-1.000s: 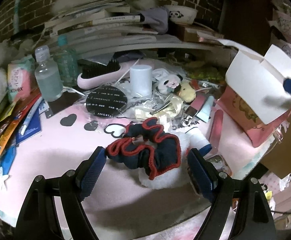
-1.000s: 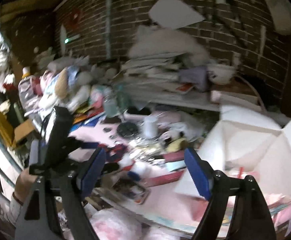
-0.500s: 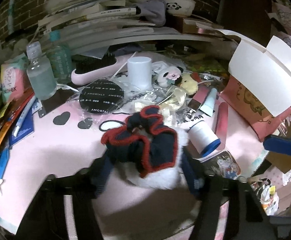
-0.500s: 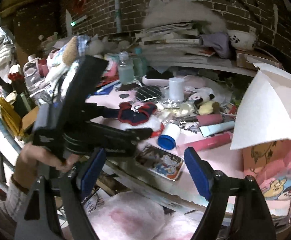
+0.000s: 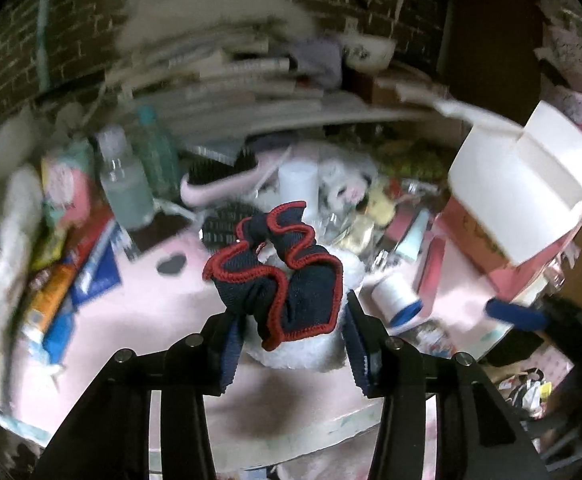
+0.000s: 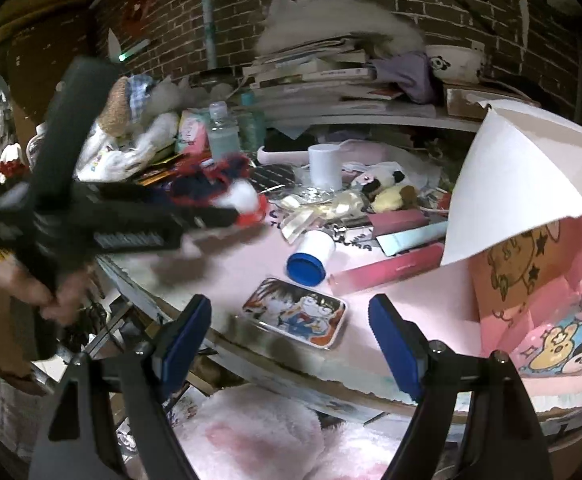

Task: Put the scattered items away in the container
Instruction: 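Carry the scrunchie into the white box and open the left gripper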

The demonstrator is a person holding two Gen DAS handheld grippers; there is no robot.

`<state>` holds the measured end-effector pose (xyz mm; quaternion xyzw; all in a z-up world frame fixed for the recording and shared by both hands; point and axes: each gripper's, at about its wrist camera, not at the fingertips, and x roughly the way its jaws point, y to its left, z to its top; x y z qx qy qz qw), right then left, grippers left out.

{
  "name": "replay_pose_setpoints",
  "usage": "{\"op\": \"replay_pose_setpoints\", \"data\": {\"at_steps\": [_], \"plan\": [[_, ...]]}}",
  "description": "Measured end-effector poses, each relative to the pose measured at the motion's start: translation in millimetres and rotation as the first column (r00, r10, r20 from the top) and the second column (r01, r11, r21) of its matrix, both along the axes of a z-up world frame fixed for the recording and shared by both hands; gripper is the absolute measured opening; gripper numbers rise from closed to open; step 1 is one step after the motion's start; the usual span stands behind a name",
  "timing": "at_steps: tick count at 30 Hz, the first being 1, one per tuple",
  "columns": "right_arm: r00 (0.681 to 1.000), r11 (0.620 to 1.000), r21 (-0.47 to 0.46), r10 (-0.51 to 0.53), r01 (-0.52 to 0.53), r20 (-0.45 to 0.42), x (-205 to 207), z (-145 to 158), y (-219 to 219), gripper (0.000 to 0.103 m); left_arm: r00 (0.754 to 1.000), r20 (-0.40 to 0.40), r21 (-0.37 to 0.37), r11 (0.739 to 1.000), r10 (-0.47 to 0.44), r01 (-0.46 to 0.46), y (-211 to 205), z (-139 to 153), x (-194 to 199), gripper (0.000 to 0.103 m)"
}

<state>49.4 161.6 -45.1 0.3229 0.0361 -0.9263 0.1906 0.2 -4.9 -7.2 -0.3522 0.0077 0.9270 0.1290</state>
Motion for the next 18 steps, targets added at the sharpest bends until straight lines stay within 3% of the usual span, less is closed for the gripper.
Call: {"op": "replay_pose_setpoints", "data": {"at_steps": [10, 18], "plan": [[0.999, 0.999, -0.027, -0.033, 0.033, 0.001, 1, -8, 9, 0.079, 0.973, -0.068, 0.006, 0.975, -0.222, 0.223, 63, 63, -15, 0.04], [0.999, 0.999, -0.035, -0.037, 0.038, 0.028, 6, -17, 16, 0.079, 0.903, -0.031, 0.017, 0.903, -0.428, 0.429, 136, 91, -41, 0.04]]}}
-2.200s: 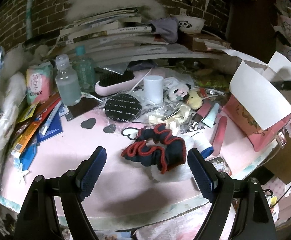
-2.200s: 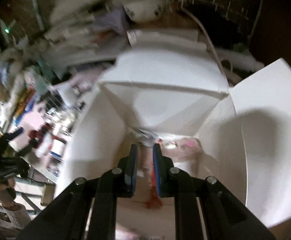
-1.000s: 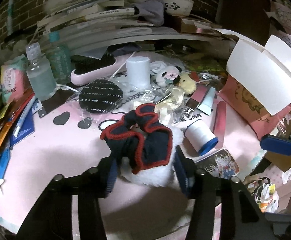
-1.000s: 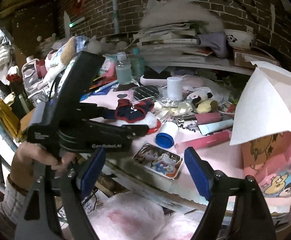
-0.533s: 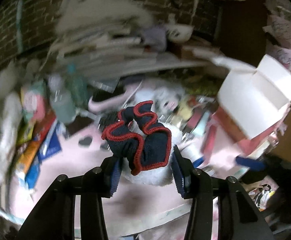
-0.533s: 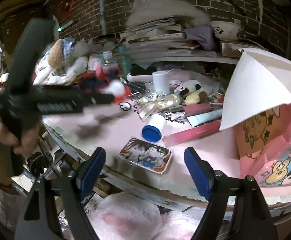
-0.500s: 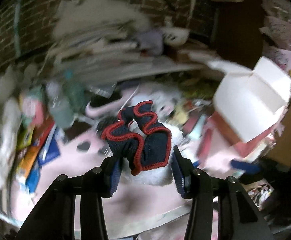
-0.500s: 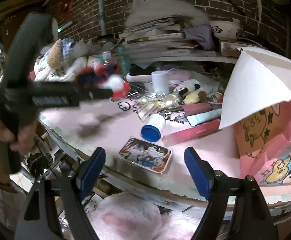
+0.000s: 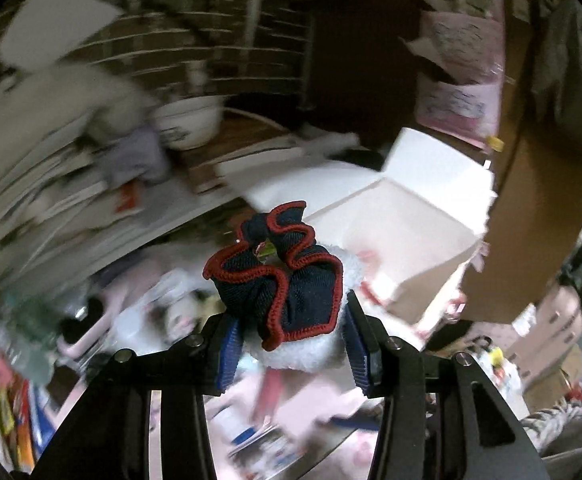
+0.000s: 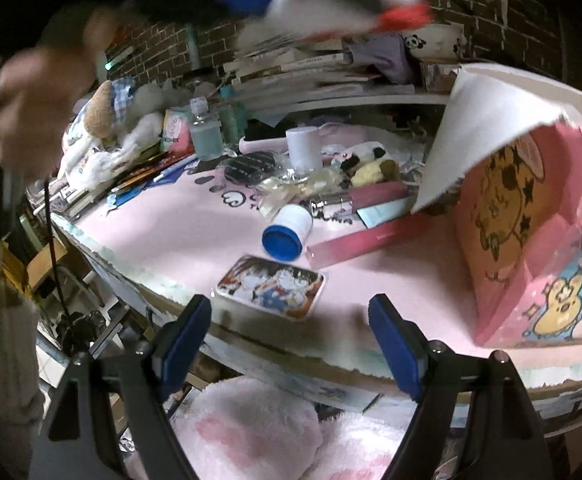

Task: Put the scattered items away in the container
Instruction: 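Carry the scrunchie into the white box and open the left gripper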

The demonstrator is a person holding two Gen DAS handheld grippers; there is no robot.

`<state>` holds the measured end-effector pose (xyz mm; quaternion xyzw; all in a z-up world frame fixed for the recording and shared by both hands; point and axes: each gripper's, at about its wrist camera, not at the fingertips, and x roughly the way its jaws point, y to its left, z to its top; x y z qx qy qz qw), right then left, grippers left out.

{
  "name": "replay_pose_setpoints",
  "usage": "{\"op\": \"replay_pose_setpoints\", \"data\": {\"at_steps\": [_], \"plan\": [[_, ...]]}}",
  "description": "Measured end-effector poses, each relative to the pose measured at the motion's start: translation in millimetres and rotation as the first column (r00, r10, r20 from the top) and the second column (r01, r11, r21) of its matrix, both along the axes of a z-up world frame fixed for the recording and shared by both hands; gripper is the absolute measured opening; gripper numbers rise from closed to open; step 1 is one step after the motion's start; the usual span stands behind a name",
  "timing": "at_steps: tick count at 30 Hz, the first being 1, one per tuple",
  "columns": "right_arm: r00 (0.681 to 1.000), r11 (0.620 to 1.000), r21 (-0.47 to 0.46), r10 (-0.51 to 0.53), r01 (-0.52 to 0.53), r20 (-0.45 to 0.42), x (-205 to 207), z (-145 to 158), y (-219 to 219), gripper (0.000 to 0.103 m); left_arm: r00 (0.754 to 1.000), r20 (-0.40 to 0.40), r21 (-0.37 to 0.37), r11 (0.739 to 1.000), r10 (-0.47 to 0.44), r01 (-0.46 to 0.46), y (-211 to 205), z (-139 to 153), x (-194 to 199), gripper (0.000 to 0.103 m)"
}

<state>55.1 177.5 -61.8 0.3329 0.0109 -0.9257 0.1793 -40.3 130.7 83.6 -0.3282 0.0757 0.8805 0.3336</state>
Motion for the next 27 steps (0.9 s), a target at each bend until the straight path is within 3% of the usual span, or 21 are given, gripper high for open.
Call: {"op": "replay_pose_setpoints", "data": {"at_steps": [6, 14, 18, 22, 27], "plan": [[1.0, 1.0, -0.015, -0.009, 0.01, 0.018, 2, -6, 5, 0.079, 0.99, 0.071, -0.059, 0.99, -0.125, 0.129, 59, 1, -11, 0.04], [0.999, 0.999, -0.028, -0.017, 0.018, 0.029, 4, -8, 10, 0.079, 0.975, 0.194, -0.183, 0.972, -0.111, 0.147, 103, -27, -32, 0.042], [0.999, 0.999, -0.025, -0.019, 0.02, 0.032, 5, -8, 11, 0.079, 0.983, 0.16, -0.23, 0.965, -0.09, 0.126, 105, -34, -29, 0.048], [0.999, 0.999, -0.026, -0.028, 0.028, 0.032, 5, -9, 14, 0.079, 0.987, 0.109, -0.23, 0.963, -0.118, 0.14, 104, -31, -18, 0.074], [0.999, 0.999, -0.027, -0.035, 0.036, 0.025, 3, -9, 14, 0.079, 0.989, 0.085, -0.211, 0.968, -0.122, 0.138, 97, -22, -13, 0.077]]}}
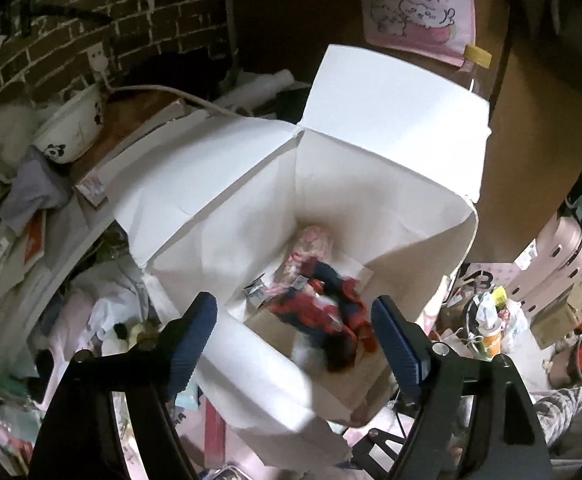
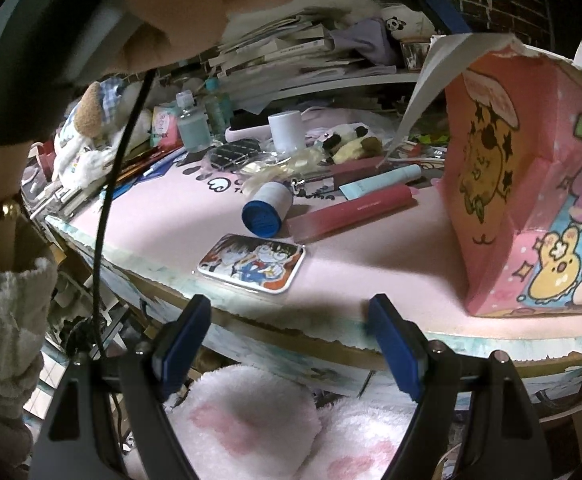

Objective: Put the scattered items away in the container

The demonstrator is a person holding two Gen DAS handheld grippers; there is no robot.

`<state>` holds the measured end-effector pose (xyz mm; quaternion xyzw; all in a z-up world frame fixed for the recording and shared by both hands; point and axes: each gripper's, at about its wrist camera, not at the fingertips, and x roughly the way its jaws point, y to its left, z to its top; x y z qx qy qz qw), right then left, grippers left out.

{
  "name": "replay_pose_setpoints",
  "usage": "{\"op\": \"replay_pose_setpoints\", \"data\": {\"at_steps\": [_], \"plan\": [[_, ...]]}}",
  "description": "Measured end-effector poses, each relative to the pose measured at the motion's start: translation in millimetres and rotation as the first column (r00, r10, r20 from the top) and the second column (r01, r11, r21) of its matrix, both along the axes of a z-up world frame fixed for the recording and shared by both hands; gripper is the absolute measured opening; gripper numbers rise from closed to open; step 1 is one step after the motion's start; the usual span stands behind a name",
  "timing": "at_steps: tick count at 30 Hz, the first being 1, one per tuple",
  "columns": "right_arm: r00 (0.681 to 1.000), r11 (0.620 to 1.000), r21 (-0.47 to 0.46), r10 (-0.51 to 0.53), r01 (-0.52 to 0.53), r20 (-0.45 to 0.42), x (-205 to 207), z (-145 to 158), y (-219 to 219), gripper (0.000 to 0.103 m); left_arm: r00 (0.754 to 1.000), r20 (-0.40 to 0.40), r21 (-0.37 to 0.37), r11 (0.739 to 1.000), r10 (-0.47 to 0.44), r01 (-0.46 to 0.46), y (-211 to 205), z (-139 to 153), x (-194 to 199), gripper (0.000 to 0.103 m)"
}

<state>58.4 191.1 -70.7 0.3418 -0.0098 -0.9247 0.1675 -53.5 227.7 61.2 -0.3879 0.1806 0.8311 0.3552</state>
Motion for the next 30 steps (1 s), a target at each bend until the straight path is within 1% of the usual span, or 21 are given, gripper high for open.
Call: {"op": "replay_pose_setpoints", "data": {"at_steps": [3, 5, 6, 9, 12, 14, 17, 21, 23, 26, 28, 30], "plan": [[1.0, 1.0, -0.003, -0.002, 0.002, -0.01, 1, 0, -1, 0.079, 0.999, -0.029, 0.035, 0.999, 0.015, -0.014, -12, 10, 6, 0.078], [1.0, 1.0, -0.007, -0.005, 0.005, -0.021, 1, -1, -2, 0.079, 0.998, -0.054, 0.06, 0.998, 0.027, -0.024, -24, 18, 13, 0.083], [1.0, 1.0, -0.006, -0.006, 0.006, -0.027, 1, 0, -3, 0.079, 0.997, -0.07, 0.075, 0.997, 0.042, -0.037, -33, 21, 17, 0.083], [0.999, 1.0, -0.009, 0.0, -0.001, -0.049, 1, -1, -8, 0.079, 0.987, -0.113, 0.107, 0.989, 0.113, -0.101, -61, 27, 25, 0.091], [0.997, 1.0, -0.008, 0.007, -0.007, -0.077, 0, -2, -16, 0.079, 0.963, -0.157, 0.125, 0.972, 0.218, -0.2, -92, 26, 31, 0.092], [0.995, 1.0, -0.002, 0.007, -0.007, -0.095, -2, -4, -22, 0.079, 0.937, -0.175, 0.137, 0.95, 0.302, -0.28, -115, 21, 33, 0.092], [0.993, 1.0, -0.002, -0.004, 0.004, -0.122, -4, -7, -31, 0.079, 0.899, -0.161, 0.172, 0.908, 0.408, -0.381, -150, 8, 37, 0.092], [0.982, 0.996, -0.04, -0.085, 0.079, -0.17, -1, -13, -40, 0.079, 0.852, -0.122, 0.214, 0.852, 0.509, -0.478, -192, -12, 44, 0.092], [0.967, 0.991, -0.048, -0.132, 0.124, -0.217, 2, -17, -48, 0.079, 0.829, -0.104, 0.226, 0.825, 0.549, -0.518, -209, -22, 47, 0.092], [0.946, 0.984, -0.033, -0.175, 0.172, -0.274, 5, -22, -60, 0.079, 0.808, -0.072, 0.239, 0.797, 0.584, -0.555, -231, -34, 51, 0.092], [0.929, 0.976, 0.0, -0.206, 0.216, -0.308, 5, -26, -68, 0.079, 0.798, -0.055, 0.241, 0.784, 0.6, -0.572, -242, -42, 55, 0.092], [0.917, 0.97, 0.013, -0.226, 0.244, -0.327, 4, -28, -72, 0.079, 0.788, -0.038, 0.238, 0.772, 0.614, -0.59, -251, -51, 57, 0.092]]}}
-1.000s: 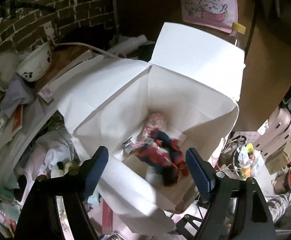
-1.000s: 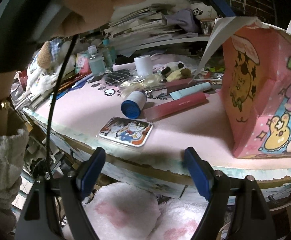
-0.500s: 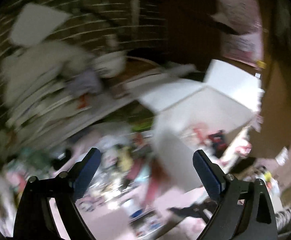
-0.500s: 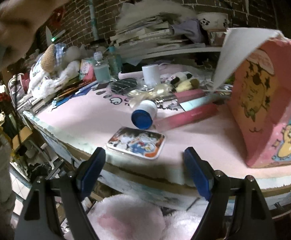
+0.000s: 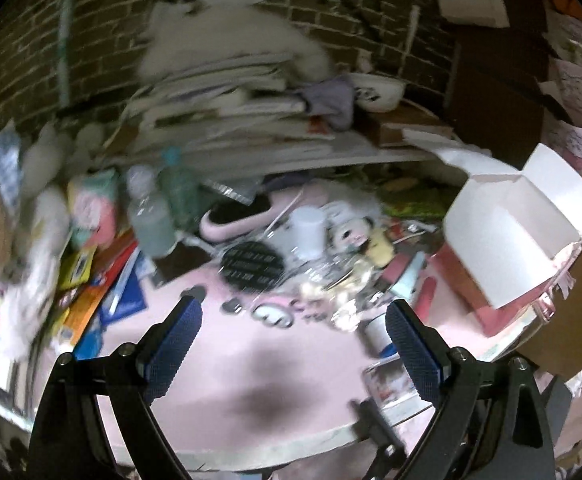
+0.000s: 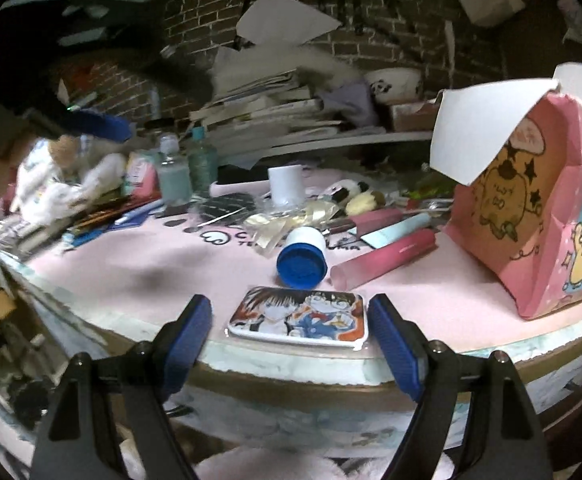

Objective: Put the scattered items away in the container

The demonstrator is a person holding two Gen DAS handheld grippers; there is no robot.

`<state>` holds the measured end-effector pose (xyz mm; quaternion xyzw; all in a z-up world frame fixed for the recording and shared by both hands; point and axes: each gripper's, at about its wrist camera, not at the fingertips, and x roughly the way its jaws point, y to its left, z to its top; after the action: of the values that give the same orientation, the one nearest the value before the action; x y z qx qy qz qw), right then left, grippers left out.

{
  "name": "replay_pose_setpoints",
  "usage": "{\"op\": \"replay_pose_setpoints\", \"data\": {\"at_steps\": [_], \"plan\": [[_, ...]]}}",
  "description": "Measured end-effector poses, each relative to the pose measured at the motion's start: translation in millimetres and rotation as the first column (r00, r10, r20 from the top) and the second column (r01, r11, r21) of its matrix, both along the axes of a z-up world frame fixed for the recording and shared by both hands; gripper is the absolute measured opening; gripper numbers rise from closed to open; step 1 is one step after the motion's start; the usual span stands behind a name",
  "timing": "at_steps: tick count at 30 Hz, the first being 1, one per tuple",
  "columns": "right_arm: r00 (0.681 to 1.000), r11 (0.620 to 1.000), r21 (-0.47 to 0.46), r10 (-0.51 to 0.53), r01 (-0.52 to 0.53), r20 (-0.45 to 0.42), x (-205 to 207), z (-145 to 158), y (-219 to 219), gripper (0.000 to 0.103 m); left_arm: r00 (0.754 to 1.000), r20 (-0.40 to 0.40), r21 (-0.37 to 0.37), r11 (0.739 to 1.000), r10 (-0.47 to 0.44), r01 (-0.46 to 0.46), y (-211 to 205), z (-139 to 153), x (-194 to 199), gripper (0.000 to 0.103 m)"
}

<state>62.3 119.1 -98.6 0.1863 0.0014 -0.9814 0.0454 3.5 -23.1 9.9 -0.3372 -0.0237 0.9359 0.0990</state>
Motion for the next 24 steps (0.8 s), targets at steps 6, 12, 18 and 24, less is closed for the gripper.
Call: {"op": "replay_pose_setpoints", "data": {"at_steps": [6, 12, 18, 24], "plan": [[0.999, 0.999, 0.014, -0.045, 0.045, -0.01, -6, -2, -1, 0.079, 0.999, 0.046, 0.054, 0.998, 0.017, -0.02, -17, -20, 2, 0.092], [0.998, 0.998, 0.013, -0.058, 0.058, -0.023, -5, -3, 1, 0.07, 0.997, 0.066, 0.066, 0.997, 0.026, -0.031, -20, -27, 3, 0.092], [0.998, 0.998, 0.015, -0.052, 0.053, -0.035, -1, -5, 4, 0.069, 0.998, 0.062, 0.074, 0.997, 0.017, -0.022, -18, -26, 3, 0.092], [0.998, 0.998, 0.005, -0.06, 0.06, -0.034, -1, -3, 9, 0.069, 0.998, 0.063, 0.074, 0.997, 0.012, -0.017, -16, -25, 3, 0.092]]}}
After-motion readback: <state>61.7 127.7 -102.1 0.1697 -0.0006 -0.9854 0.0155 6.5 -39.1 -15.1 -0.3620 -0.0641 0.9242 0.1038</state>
